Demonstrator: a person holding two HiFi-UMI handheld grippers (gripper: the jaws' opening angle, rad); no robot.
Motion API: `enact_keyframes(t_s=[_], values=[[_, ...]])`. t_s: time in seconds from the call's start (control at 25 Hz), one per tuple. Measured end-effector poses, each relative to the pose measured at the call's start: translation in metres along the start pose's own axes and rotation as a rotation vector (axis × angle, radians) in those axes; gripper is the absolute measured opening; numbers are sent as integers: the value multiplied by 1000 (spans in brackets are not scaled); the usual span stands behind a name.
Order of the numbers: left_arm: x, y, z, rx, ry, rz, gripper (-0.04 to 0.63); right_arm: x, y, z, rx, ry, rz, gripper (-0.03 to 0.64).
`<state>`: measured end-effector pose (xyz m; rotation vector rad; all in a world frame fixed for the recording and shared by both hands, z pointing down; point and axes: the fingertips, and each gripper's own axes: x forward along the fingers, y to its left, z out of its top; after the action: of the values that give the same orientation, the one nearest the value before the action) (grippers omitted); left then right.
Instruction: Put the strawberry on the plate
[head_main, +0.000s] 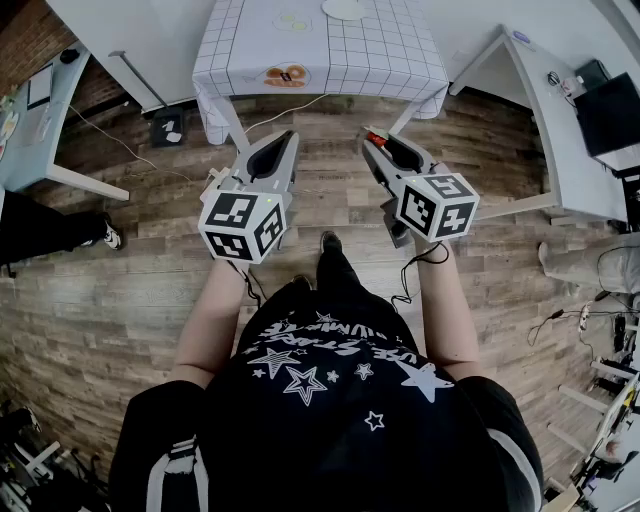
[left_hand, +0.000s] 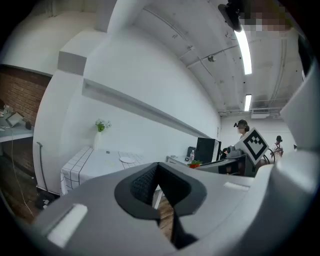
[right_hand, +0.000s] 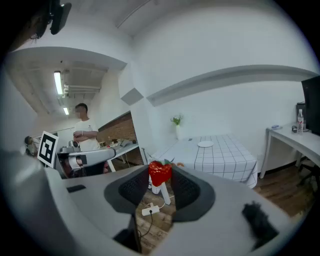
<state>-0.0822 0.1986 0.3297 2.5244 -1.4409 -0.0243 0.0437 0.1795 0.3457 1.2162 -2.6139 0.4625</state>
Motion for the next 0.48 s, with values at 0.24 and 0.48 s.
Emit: enact_keyframes(t_s=[0.24, 0.48], values=[[-2, -4, 3, 6, -1, -3, 6, -3, 3, 3, 0, -2, 2, 147], [-1, -5, 5, 12, -8, -5, 6, -1, 4, 4, -3, -4, 5, 147]])
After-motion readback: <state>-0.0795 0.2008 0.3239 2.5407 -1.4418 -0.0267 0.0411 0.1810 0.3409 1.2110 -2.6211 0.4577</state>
